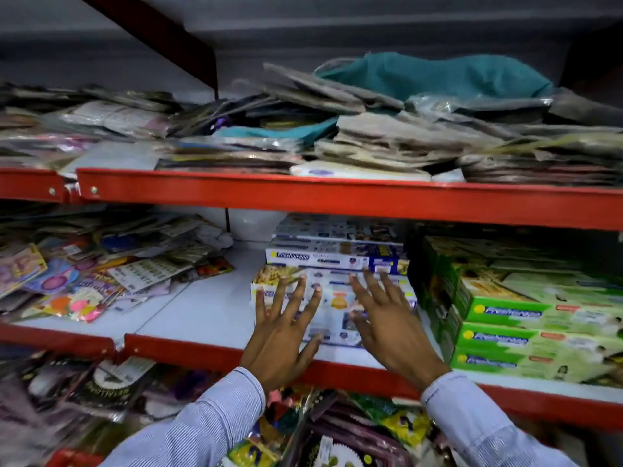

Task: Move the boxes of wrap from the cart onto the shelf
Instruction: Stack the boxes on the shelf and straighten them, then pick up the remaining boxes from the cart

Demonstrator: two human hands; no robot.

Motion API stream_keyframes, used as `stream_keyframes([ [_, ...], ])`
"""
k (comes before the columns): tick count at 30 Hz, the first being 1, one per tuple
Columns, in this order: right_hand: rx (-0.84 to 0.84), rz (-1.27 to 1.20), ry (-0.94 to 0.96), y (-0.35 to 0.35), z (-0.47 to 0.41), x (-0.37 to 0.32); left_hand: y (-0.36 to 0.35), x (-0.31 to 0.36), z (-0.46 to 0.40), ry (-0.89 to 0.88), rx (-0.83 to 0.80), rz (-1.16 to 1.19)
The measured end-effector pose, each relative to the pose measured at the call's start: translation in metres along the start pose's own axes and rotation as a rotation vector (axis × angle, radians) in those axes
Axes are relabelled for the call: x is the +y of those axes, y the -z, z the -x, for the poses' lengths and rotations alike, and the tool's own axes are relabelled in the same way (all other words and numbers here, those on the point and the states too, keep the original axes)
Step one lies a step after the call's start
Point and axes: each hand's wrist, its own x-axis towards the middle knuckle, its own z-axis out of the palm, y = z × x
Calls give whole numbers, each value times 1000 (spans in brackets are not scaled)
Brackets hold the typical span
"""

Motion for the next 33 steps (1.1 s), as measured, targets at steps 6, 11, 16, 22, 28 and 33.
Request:
stream_keyframes([
  [6,118,-50,-82,-53,123,-58,-8,31,126,117,-62,-2],
  [11,-131,-117,-121,-134,228,-87,-50,39,247,229,-312,54],
  [16,-582,-187,-125,-216,319,-104,-100,56,372,305,-604,151],
  [22,-1031,-262,-107,-322,395,-117,-157,79,473,239,-839,203],
  [28,-1379,-94,91,-388,422,-131,-203,80,525,67,-1016,264],
  [33,-1363,-44,140,-412,424,-133,-223,91,539,-172,-1078,365],
])
